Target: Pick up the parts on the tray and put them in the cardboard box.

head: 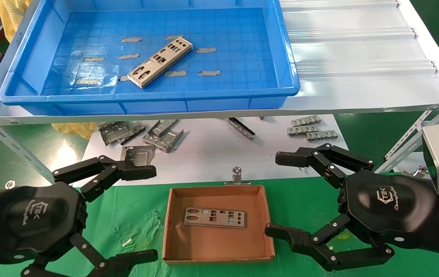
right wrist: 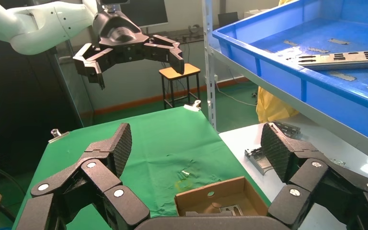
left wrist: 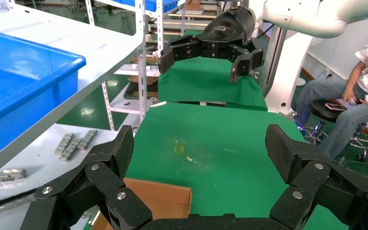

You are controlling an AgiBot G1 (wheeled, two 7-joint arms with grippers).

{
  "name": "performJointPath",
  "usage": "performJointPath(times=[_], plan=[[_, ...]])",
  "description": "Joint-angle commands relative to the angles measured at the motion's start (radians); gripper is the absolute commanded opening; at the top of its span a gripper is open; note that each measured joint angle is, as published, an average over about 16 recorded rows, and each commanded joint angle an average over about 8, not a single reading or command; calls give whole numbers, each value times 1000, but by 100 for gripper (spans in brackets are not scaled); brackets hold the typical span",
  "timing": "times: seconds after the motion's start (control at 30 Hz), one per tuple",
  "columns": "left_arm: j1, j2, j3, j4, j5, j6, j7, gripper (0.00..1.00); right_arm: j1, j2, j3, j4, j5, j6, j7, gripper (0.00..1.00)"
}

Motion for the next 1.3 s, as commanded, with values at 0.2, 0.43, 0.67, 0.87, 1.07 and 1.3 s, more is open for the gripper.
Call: performJointPath(times=[0.2, 0.43, 0.67, 0.87, 1.07, 1.3], plan=[[0, 0, 0, 0, 0, 0, 0, 100, 0, 0, 0, 0, 0, 0, 0, 100], [0, 0, 0, 0, 0, 0, 0, 100, 0, 0, 0, 0, 0, 0, 0, 100], [0, 0, 0, 0, 0, 0, 0, 100, 0, 0, 0, 0, 0, 0, 0, 100], [0, 0, 0, 0, 0, 0, 0, 100, 0, 0, 0, 0, 0, 0, 0, 100], [0, 0, 0, 0, 0, 0, 0, 100, 0, 0, 0, 0, 0, 0, 0, 100], [0, 0, 0, 0, 0, 0, 0, 100, 0, 0, 0, 0, 0, 0, 0, 100]])
